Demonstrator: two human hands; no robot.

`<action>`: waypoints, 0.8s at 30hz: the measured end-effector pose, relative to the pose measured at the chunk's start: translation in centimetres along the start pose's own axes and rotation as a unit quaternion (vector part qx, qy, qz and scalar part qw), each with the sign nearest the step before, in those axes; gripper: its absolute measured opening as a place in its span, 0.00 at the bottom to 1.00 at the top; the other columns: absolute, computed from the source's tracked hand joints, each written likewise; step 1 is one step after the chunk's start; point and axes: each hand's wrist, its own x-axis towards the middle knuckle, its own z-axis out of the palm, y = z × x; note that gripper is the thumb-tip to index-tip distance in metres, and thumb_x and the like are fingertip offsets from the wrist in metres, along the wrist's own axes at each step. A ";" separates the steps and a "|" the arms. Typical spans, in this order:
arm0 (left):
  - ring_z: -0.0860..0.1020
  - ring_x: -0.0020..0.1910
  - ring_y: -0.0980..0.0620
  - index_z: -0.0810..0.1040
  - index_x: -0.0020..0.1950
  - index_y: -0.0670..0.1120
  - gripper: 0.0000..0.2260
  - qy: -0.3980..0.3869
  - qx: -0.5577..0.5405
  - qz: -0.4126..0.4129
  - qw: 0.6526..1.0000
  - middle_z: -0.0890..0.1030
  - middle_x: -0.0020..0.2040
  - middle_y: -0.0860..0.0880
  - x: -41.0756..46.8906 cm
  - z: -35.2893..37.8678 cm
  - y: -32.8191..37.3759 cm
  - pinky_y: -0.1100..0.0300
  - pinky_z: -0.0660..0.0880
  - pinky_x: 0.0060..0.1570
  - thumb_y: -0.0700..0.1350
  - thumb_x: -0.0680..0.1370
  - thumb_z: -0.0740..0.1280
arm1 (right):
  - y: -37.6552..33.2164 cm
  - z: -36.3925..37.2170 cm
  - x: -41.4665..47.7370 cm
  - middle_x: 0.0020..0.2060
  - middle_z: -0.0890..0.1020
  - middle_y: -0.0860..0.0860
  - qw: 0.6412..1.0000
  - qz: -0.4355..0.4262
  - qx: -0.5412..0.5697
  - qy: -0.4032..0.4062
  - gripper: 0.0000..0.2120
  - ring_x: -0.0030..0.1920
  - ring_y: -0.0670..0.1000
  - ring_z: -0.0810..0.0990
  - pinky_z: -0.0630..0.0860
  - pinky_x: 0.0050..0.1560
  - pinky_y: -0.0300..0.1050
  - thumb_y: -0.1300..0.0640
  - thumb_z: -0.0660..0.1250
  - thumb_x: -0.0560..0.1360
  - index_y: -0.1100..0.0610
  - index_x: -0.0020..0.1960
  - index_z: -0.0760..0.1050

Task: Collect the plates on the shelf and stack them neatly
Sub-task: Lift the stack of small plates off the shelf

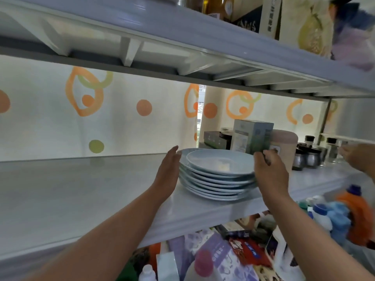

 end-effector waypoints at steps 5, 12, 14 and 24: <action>0.65 0.74 0.50 0.67 0.73 0.49 0.20 0.000 -0.006 -0.011 1.000 0.69 0.73 0.50 0.3 -0.5 -0.8 0.52 0.57 0.75 0.52 0.81 0.55 | 0.8 0.7 -0.5 0.46 0.68 0.50 0.999 -0.003 0.039 0.019 0.14 0.47 0.49 0.66 0.63 0.45 0.45 0.42 0.48 0.69 0.51 0.43 0.64; 0.64 0.74 0.50 0.63 0.75 0.49 0.20 0.013 0.072 0.019 0.997 0.67 0.75 0.48 -0.1 -0.4 -0.6 0.58 0.57 0.71 0.49 0.83 0.51 | 0.5 1.8 -1.2 0.60 0.77 0.52 0.998 0.013 0.041 0.040 0.20 0.60 0.54 0.72 0.67 0.59 0.49 0.50 0.49 0.78 0.56 0.62 0.72; 0.65 0.73 0.49 0.62 0.75 0.51 0.20 0.007 0.070 0.010 0.998 0.68 0.74 0.48 0.0 -0.4 -0.7 0.59 0.59 0.68 0.50 0.83 0.51 | 0.3 1.8 -1.2 0.65 0.75 0.52 1.000 0.009 0.019 0.017 0.21 0.64 0.54 0.71 0.65 0.63 0.48 0.52 0.49 0.79 0.54 0.67 0.71; 0.59 0.76 0.52 0.59 0.77 0.49 0.22 -0.037 0.066 0.010 0.997 0.61 0.77 0.49 0.0 -0.1 -1.1 0.58 0.53 0.73 0.52 0.83 0.50 | -0.7 1.5 -2.6 0.68 0.71 0.53 0.994 0.074 0.079 0.024 0.21 0.65 0.53 0.68 0.63 0.60 0.46 0.51 0.50 0.79 0.53 0.69 0.66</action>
